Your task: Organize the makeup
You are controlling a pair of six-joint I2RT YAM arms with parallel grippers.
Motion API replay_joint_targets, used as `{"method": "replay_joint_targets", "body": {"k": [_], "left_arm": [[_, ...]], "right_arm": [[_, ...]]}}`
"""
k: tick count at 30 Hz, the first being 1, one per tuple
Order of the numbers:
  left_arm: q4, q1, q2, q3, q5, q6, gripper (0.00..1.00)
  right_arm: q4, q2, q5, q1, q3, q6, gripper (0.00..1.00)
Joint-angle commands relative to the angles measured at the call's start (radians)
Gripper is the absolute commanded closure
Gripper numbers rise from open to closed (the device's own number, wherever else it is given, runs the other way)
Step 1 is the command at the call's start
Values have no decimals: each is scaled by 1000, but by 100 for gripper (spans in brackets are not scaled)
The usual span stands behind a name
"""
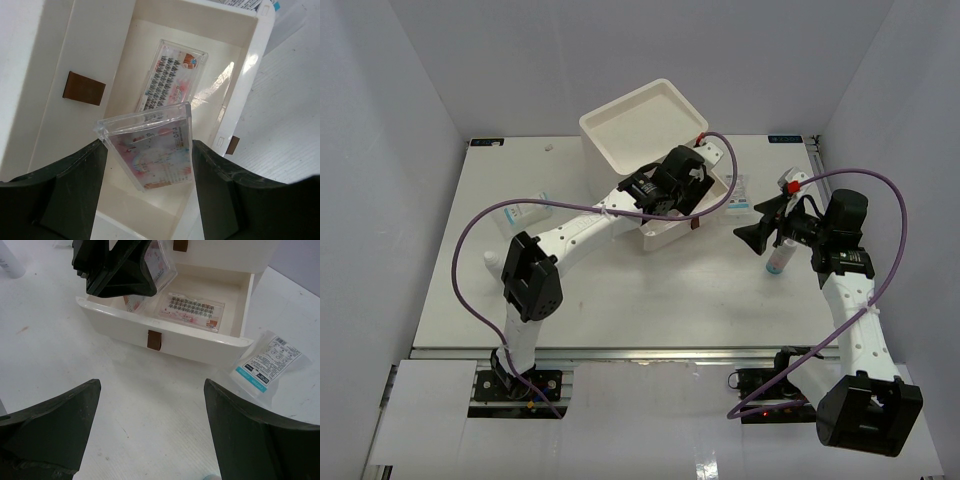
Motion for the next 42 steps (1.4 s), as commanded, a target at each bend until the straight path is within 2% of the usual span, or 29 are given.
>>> {"method": "replay_joint_targets", "body": {"k": [1, 8, 15, 23, 28, 32, 35, 36, 39, 42], "left_arm": [[-12, -6, -96, 30, 53, -22, 24], [-15, -7, -110, 28, 81, -21, 14], [-15, -7, -120, 31, 97, -17, 10], [-14, -6, -145, 73, 130, -11, 14], [-15, 2, -161, 130, 127, 26, 22], [-22, 44, -172, 172, 194, 25, 28], [-31, 102, -171, 205, 253, 11, 32], [-31, 104, -166, 214, 272, 9, 32], [-48, 170, -148, 238, 357, -7, 38], [-55, 220, -128, 248, 444, -12, 43]], "right_arm": [[37, -5, -31, -9, -7, 15, 10], [35, -2, -43, -12, -13, 8, 10], [35, -7, -72, -13, -20, -9, 10], [34, -11, -134, -13, -39, -54, 9], [26, -11, -240, -12, -68, -149, 2], [-45, -8, -290, 8, -62, -309, 17], [-132, 4, -272, 35, -40, -442, 35], [-142, 8, -269, 47, -36, -463, 36], [-199, 29, -165, 102, -15, -568, 55], [-290, 68, -55, 178, 32, -739, 65]]}}
